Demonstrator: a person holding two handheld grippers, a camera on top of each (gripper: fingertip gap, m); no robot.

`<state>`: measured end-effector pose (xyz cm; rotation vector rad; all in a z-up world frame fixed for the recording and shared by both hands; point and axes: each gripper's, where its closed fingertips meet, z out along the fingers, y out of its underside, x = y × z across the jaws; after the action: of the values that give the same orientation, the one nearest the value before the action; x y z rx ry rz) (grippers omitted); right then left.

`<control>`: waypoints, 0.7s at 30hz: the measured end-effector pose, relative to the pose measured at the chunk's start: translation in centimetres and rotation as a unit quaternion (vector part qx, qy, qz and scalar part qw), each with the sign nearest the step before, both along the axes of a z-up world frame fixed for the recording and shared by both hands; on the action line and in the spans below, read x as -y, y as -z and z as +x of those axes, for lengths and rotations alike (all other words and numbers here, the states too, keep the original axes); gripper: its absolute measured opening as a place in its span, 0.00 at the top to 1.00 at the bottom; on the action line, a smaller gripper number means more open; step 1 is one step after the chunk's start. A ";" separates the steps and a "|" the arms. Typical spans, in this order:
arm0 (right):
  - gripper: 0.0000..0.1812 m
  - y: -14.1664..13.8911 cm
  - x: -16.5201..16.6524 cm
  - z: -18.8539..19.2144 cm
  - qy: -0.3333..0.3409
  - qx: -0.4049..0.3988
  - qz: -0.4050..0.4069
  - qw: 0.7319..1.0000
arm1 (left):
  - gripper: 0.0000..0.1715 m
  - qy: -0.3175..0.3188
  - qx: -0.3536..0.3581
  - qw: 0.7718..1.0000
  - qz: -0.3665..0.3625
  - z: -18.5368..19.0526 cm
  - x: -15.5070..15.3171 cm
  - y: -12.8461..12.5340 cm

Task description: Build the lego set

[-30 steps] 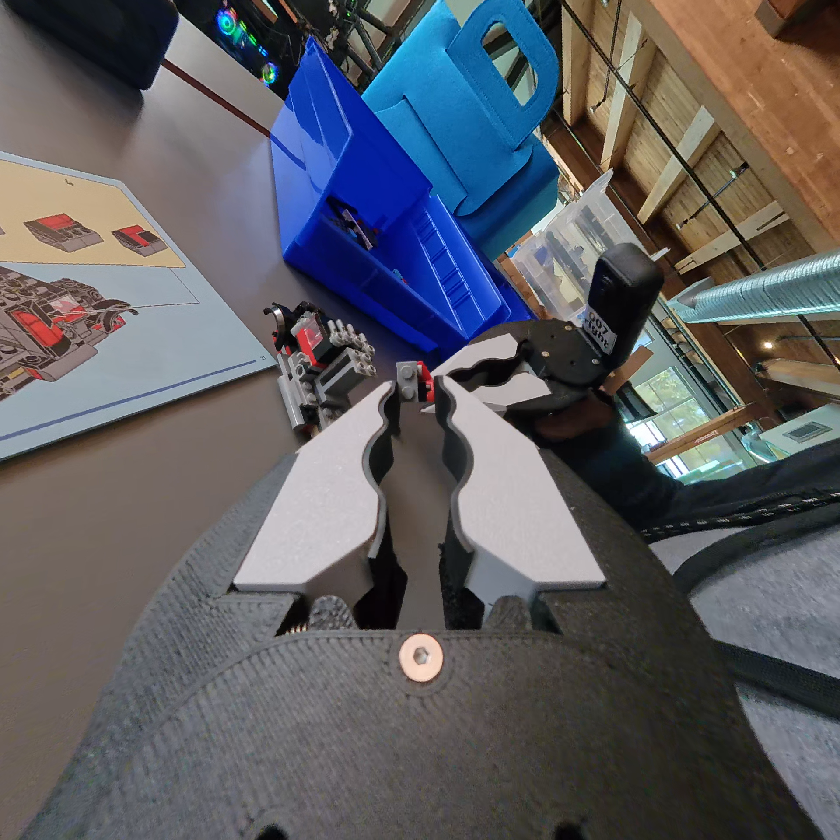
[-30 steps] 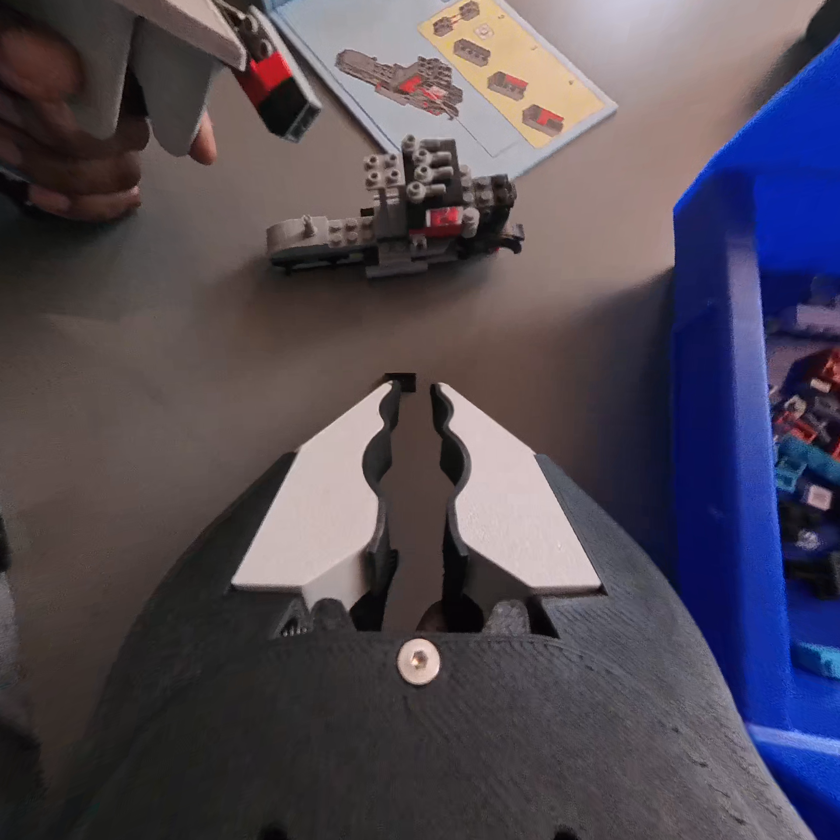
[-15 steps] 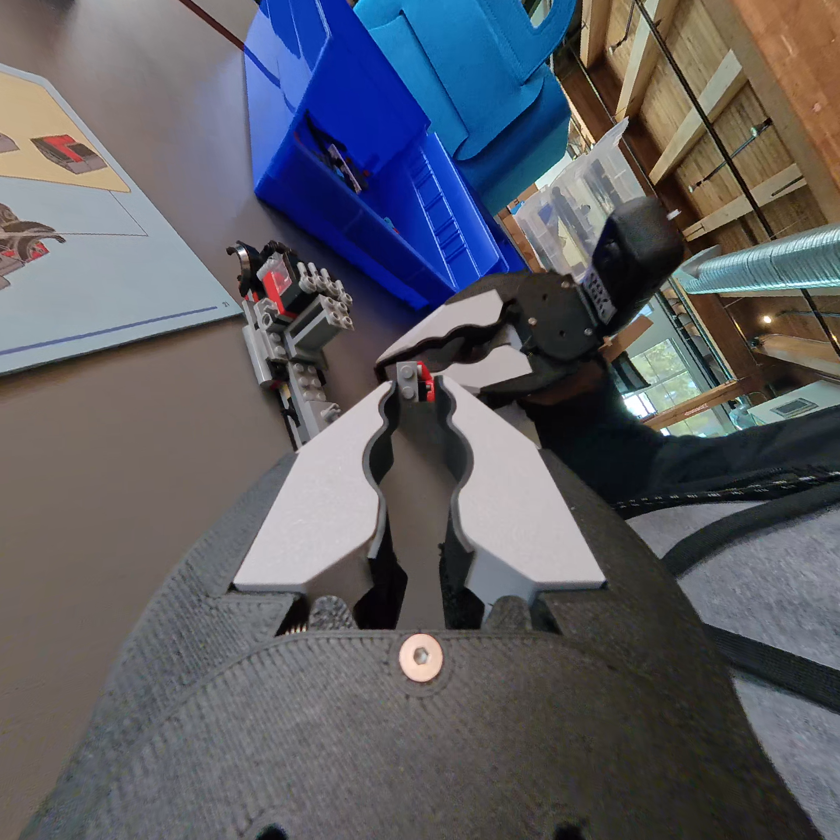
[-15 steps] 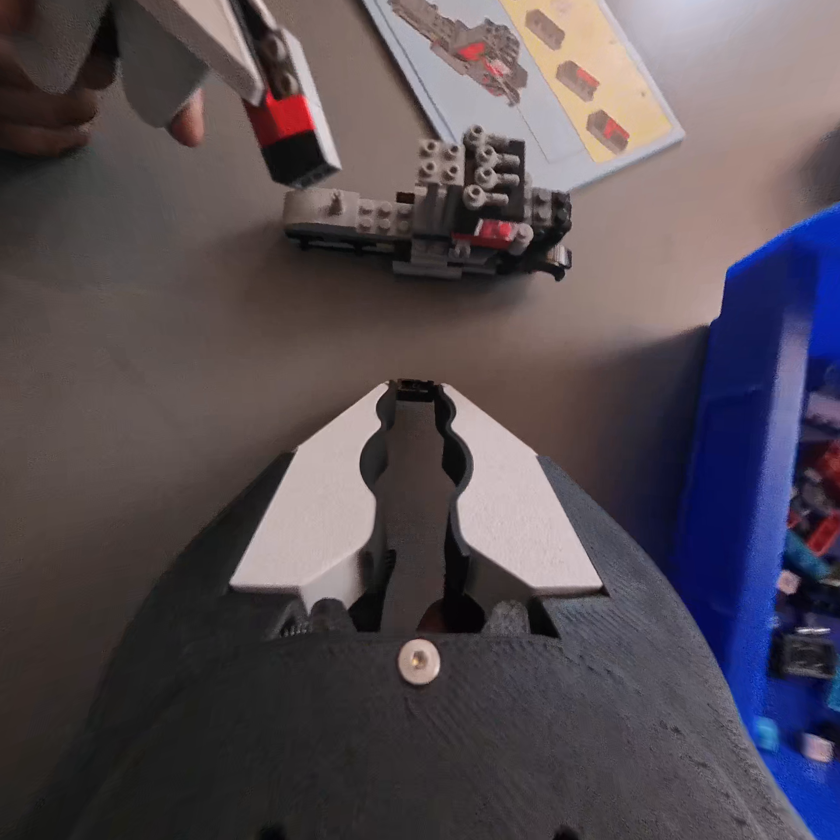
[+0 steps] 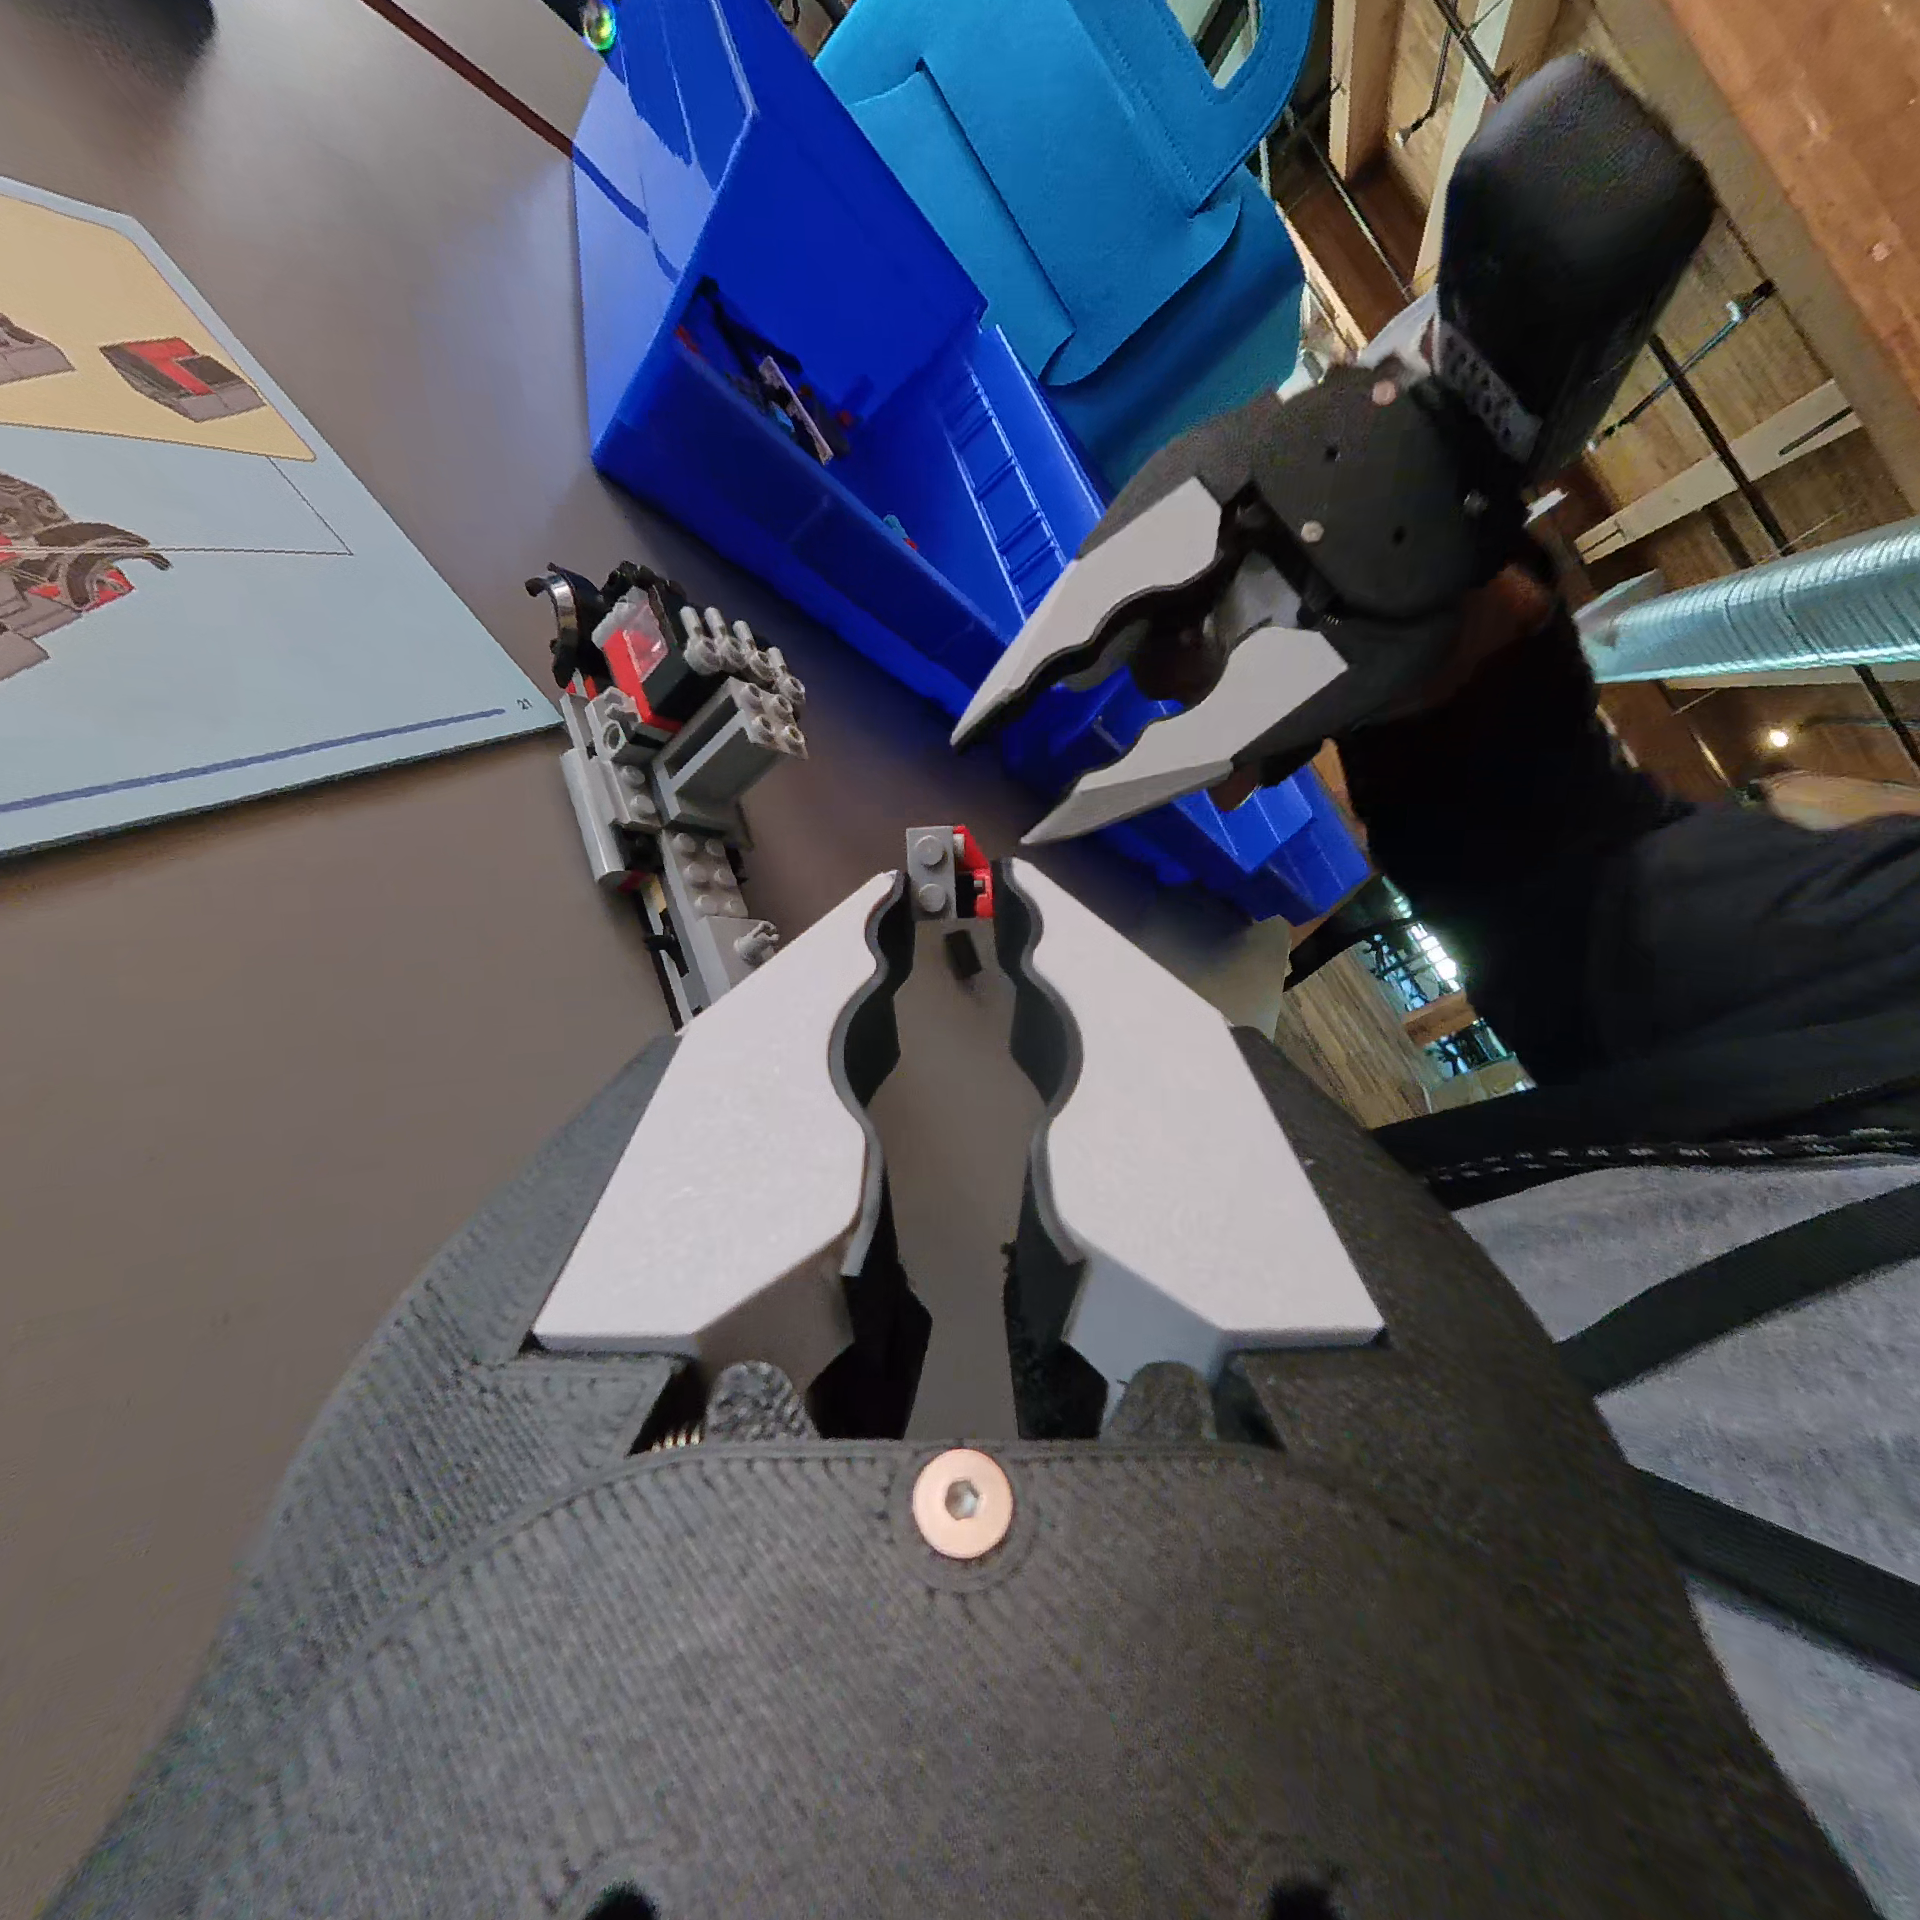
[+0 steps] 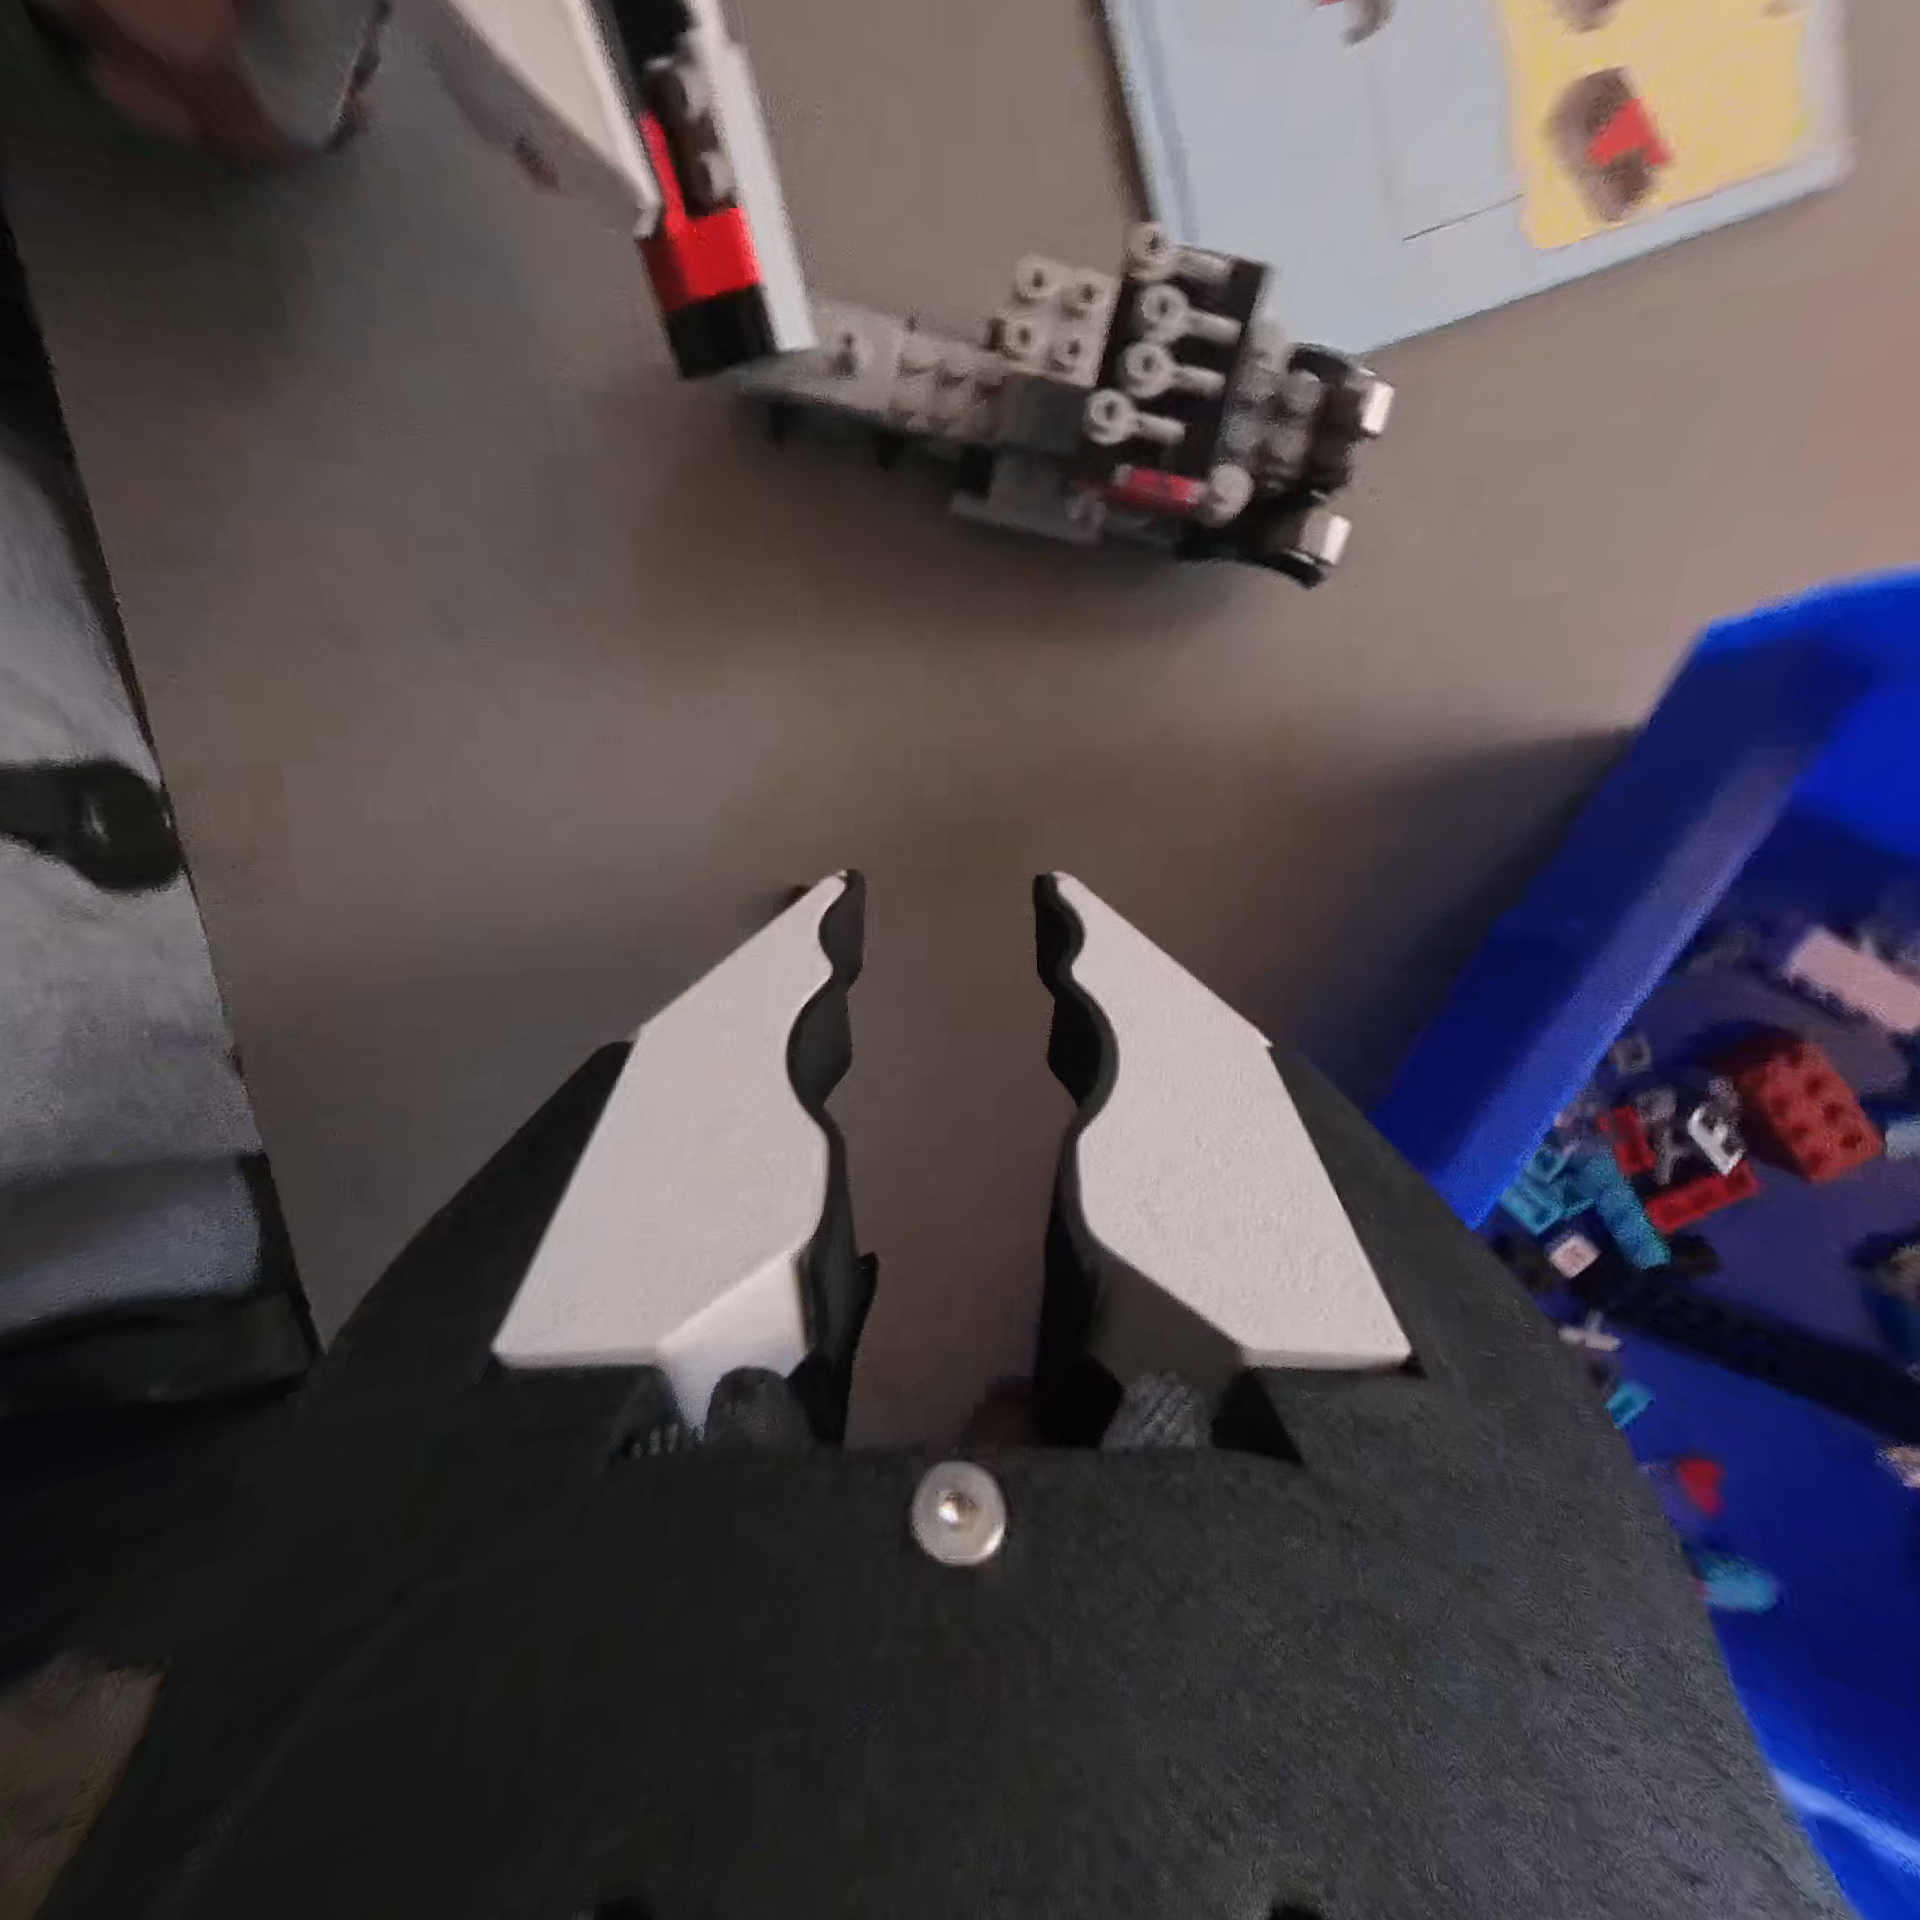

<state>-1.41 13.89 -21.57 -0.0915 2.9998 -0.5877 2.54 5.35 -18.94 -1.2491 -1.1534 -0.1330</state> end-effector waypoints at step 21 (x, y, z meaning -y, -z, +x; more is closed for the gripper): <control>0.83 4.0 -1.4 2.1 0.147 -0.130 -0.140 0.971 | 0.91 0.027 0.011 1.000 -0.011 0.7 -1.0 0.4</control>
<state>0.71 15.28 -25.55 0.2863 3.1814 -1.1083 3.24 6.34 -19.35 -1.3017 -1.1428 -0.1741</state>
